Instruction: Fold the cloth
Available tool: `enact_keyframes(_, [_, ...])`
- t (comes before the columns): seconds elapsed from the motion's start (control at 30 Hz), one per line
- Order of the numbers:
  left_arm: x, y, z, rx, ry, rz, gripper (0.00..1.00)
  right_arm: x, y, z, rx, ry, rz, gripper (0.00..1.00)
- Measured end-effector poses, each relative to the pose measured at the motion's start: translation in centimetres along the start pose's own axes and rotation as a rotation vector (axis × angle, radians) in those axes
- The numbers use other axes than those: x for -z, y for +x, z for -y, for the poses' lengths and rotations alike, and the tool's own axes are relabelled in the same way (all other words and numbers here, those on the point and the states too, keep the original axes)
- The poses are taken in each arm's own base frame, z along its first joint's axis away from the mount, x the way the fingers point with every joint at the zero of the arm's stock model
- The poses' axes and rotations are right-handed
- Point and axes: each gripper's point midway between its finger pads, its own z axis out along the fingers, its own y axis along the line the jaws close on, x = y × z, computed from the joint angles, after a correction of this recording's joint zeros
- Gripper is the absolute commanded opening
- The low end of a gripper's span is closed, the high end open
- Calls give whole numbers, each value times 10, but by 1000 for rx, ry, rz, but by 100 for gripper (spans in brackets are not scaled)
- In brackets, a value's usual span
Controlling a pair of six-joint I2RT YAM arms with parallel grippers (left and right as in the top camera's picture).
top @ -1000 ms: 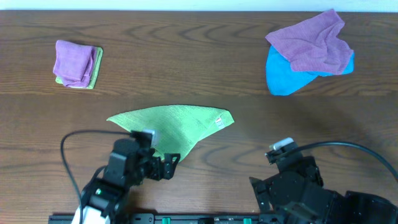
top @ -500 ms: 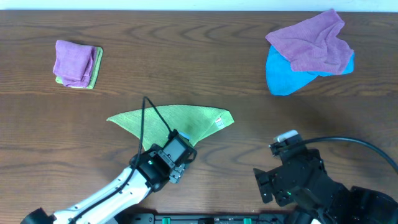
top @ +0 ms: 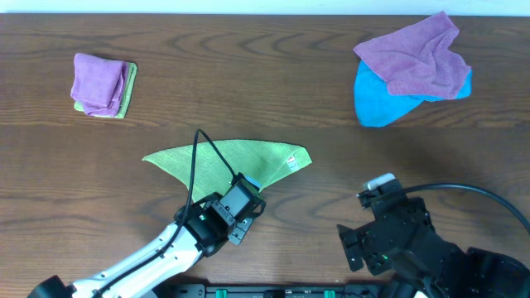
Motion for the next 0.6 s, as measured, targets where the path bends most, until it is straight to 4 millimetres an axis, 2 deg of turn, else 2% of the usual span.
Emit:
enact_keyframes(0.27, [-13, 11, 7, -8, 28, -69, 49, 0, 0, 0, 0, 0, 0, 99])
enact_keyframes(0.4, [-13, 5, 11, -4, 45, -46, 49, 0, 0, 0, 0, 0, 0, 99])
enact_keyframes(0.47, [-15, 3, 12, -3, 50, -41, 45, 0, 0, 0, 0, 0, 0, 99])
enact_keyframes(0.6, [-23, 10, 12, -10, 44, -77, 40, 0, 0, 0, 0, -1, -1, 99])
